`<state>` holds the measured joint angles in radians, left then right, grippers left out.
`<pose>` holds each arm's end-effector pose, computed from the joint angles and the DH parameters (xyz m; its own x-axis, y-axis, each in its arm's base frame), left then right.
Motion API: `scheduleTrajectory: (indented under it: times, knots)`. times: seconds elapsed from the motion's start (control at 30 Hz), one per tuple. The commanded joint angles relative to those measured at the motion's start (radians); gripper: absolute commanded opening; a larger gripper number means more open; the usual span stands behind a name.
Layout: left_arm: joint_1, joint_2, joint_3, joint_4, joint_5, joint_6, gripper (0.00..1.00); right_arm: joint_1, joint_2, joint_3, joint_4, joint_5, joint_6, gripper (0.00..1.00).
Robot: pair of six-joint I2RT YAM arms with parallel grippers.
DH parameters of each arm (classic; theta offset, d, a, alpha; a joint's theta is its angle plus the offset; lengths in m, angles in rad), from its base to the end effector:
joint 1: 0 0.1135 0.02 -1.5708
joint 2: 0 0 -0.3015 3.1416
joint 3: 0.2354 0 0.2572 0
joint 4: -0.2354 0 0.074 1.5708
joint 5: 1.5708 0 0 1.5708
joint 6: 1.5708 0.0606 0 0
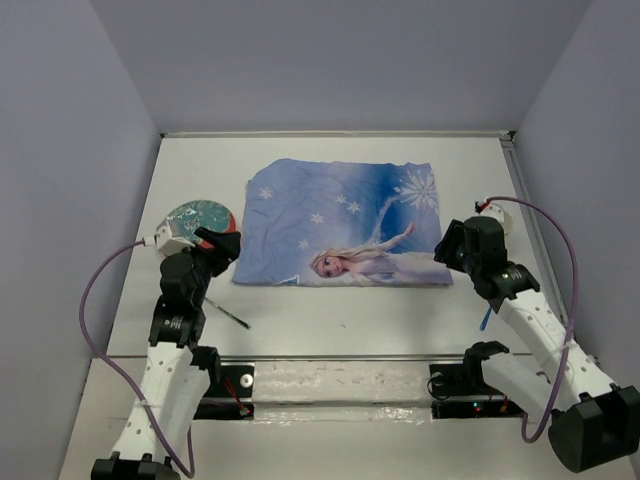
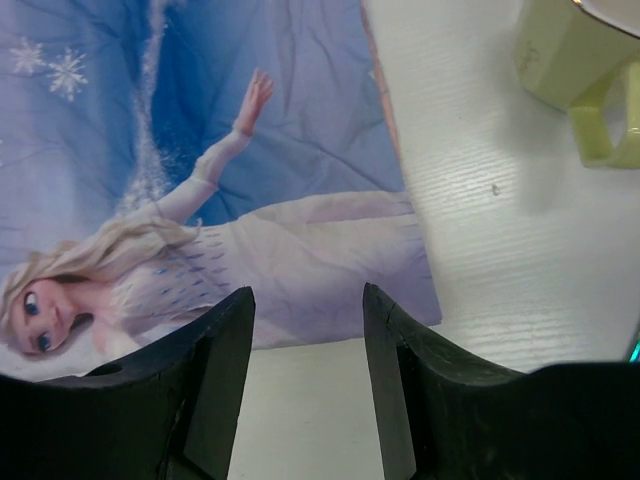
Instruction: Set the dinner table for one person
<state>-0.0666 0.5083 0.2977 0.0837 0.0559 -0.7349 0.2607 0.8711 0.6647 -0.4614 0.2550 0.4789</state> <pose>0.1466 -0.0132 0.2496 -0.1753 -0.6593 -0.7312 0.0057 0.7420 -0.6704 0.1847 0.0334 0.2695 -0.5578 0.3127 -0.7688 0.2242 0.9486 0.2232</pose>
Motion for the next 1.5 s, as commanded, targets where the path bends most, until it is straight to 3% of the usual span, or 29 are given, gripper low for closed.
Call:
scheduleTrajectory:
  times: [0.0,0.07,0.17,0.2,0.27,0.53,0.7,1.0,1.23,1.47]
  knots:
    - [-0.012,-0.01,0.153,-0.039,-0.039,0.087,0.81,-0.008,0.003,0.032,0.075,-0.131,0.006,0.52]
    - [-0.013,0.004,0.176,-0.036,-0.045,0.103,0.79,-0.008,0.046,0.021,0.115,-0.178,0.018,0.46]
    - [-0.013,0.064,0.181,-0.027,-0.042,0.106,0.72,0.031,0.072,-0.014,0.194,-0.209,0.038,0.24]
    - [-0.021,0.082,0.172,-0.009,-0.031,0.088,0.69,0.067,0.086,-0.02,0.225,-0.207,0.05,0.11]
    - [-0.036,0.104,0.155,0.03,-0.025,0.072,0.64,0.119,0.118,-0.014,0.253,-0.203,0.062,0.02]
    - [-0.229,0.194,0.176,0.073,-0.212,0.068,0.54,0.478,0.432,0.15,0.369,-0.097,0.059,0.0]
    - [-0.231,0.367,0.303,0.112,-0.264,0.072,0.54,0.618,0.707,0.337,0.401,-0.056,0.032,0.0]
    - [-0.118,0.934,0.775,0.055,-0.183,0.16,0.57,0.689,0.956,0.511,0.483,-0.119,-0.002,0.0]
    - [-0.058,1.194,0.975,0.022,-0.13,0.204,0.59,0.712,1.121,0.676,0.481,-0.146,-0.036,0.0]
    - [-0.048,1.442,1.199,-0.056,-0.111,0.27,0.59,0.735,1.148,0.612,0.497,-0.125,-0.031,0.0]
